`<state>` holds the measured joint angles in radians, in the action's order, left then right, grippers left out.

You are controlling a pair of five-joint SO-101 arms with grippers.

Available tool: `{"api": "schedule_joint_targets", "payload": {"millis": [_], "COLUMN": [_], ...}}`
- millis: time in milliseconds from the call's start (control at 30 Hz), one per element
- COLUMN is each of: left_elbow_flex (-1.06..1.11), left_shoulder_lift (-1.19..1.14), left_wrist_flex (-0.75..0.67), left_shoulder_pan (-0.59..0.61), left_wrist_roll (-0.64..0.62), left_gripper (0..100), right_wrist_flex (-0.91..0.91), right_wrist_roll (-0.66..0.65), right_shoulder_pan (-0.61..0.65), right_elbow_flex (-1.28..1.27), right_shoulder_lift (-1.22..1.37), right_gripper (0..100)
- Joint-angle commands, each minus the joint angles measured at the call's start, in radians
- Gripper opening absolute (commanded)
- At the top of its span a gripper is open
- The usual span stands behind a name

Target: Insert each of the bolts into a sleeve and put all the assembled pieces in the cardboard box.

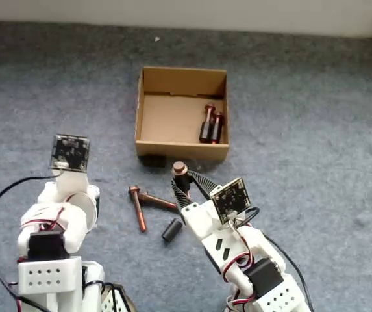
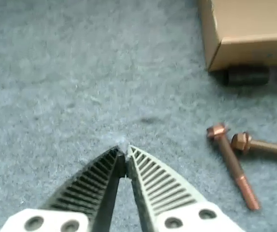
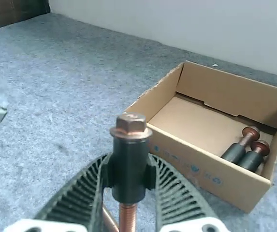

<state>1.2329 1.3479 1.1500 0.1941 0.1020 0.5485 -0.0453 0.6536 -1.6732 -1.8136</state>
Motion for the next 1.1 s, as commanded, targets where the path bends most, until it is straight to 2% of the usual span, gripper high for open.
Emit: {"api": "schedule_joint_targets", "payload": {"millis": [0, 167, 300, 433, 700, 1067], "left_elbow_flex": [0.130, 0.239, 0.245, 0.246, 0.246, 0.255], "left_shoulder_lift": [0.008, 0.008, 0.008, 0.008, 0.008, 0.008], "left_wrist_flex": [-0.074, -0.204, -0.206, -0.204, -0.204, -0.207], "left_shoulder_pan": [0.018, 0.021, 0.025, 0.025, 0.025, 0.025], "left_wrist_roll": [0.046, 0.048, 0.048, 0.048, 0.048, 0.048], "left_gripper": [1, 1, 1, 1, 1, 1], "right_wrist_flex": [0.077, 0.110, 0.105, 0.042, -0.257, -0.860], "right_wrist_roll": [0.000, -0.008, -0.092, -0.110, -0.104, -0.104], "right_shoulder_pan": [-0.015, -0.015, -0.027, -0.111, -0.243, -0.246], "right_elbow_flex": [0.108, 0.328, 0.460, 0.616, 0.806, 0.858], "right_shoulder_lift": [0.048, 0.328, 0.581, 0.788, 1.168, 1.606], "right_gripper": [0.5, 0.5, 0.5, 0.5, 0.5, 0.5]}}
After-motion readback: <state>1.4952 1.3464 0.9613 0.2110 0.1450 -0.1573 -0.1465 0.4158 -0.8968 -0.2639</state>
